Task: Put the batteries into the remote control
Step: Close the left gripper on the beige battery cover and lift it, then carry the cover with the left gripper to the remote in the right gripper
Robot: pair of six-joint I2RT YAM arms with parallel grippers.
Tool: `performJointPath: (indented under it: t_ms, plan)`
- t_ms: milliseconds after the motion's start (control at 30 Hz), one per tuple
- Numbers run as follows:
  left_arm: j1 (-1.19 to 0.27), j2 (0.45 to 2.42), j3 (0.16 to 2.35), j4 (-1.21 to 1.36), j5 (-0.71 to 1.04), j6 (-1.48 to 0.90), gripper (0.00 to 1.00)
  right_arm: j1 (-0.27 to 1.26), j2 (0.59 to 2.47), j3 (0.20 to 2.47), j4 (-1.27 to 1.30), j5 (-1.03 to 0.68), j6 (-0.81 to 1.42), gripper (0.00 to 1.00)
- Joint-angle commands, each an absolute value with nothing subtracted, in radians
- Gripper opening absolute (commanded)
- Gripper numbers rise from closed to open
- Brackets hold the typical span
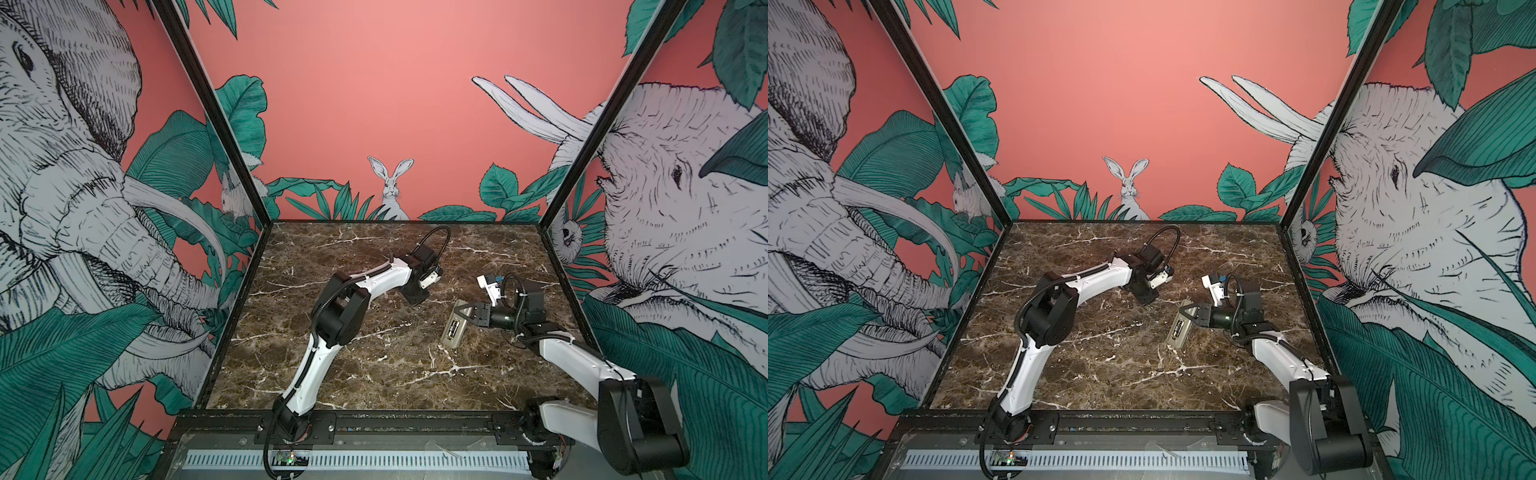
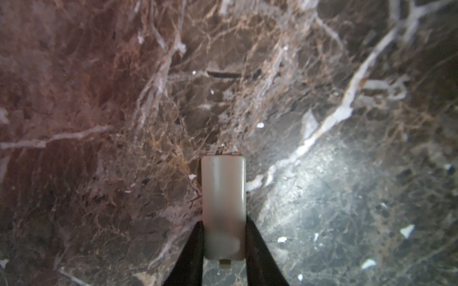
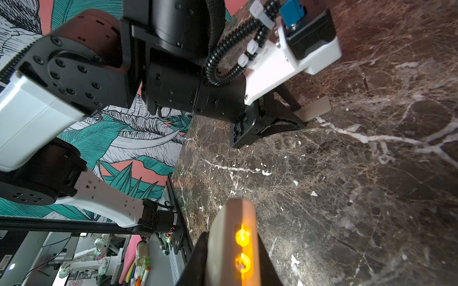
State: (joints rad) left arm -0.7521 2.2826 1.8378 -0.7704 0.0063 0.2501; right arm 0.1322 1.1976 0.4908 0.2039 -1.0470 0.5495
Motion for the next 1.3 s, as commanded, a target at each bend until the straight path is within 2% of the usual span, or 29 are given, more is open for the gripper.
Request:
performJointPath:
  t_ms: [0,333,600,1033,1267]
  plan:
    - [-0.749,2.251,1.787,-0.809,-0.006,0.231,0.26,0.123,1.191,0.501,0.245,-1.053,0.545,0.00]
    - [-0.749,2.145,1.665,-0.712,0.022,0.125,0.21,0.119,1.166,0.484,0.238,-1.029,0.547,0.00]
    - [-0.751,1.985,1.496,-0.614,0.060,0.017,0.17,0.119,1.144,0.454,0.294,-0.957,0.584,0.00]
    - [-0.846,1.658,1.326,-0.595,0.002,-0.082,0.17,0.121,1.243,0.380,0.712,-0.937,0.786,0.00]
    - [-0.936,1.569,1.324,-0.599,-0.043,-0.125,0.17,0.123,1.265,0.389,0.738,-0.937,0.796,0.00]
